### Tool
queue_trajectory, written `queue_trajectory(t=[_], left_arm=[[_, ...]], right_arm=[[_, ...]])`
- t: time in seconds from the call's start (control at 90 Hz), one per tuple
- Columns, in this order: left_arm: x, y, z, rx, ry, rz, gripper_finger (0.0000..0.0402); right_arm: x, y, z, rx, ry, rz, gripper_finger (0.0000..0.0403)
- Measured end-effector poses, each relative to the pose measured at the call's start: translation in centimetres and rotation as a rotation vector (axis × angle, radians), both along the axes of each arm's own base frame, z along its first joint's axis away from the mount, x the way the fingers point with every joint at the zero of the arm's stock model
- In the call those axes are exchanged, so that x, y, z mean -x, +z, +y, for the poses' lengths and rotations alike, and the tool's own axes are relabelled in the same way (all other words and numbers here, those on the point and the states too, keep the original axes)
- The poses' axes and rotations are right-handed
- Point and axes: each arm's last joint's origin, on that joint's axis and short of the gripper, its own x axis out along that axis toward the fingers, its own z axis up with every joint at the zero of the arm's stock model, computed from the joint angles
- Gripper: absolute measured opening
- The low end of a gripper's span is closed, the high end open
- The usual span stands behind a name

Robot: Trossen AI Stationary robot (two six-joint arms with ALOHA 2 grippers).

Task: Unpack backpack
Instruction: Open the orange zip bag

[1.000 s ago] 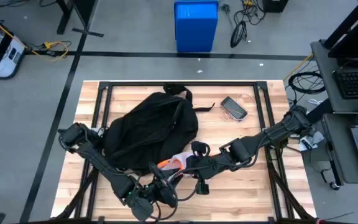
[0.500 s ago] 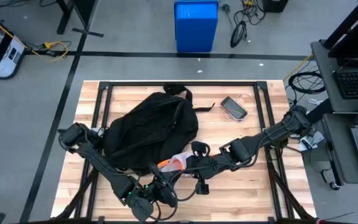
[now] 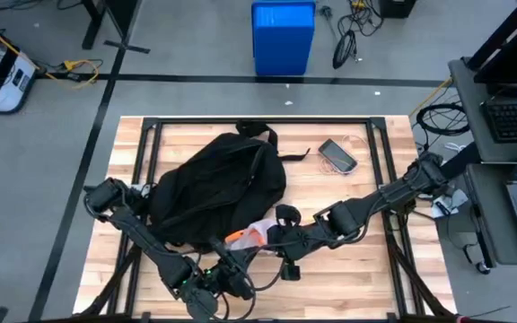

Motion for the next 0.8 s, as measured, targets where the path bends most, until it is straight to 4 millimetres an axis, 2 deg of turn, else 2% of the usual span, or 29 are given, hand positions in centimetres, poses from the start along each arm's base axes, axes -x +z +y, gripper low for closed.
queue_trajectory(t=[0.8], left_arm=[[0.3, -0.5, 0.3, -0.073, 0.062, 0.040, 0.0000]], right_arm=[[2.8, 0.2, 4.3, -0.045, 0.098, 0.008, 0.0000]])
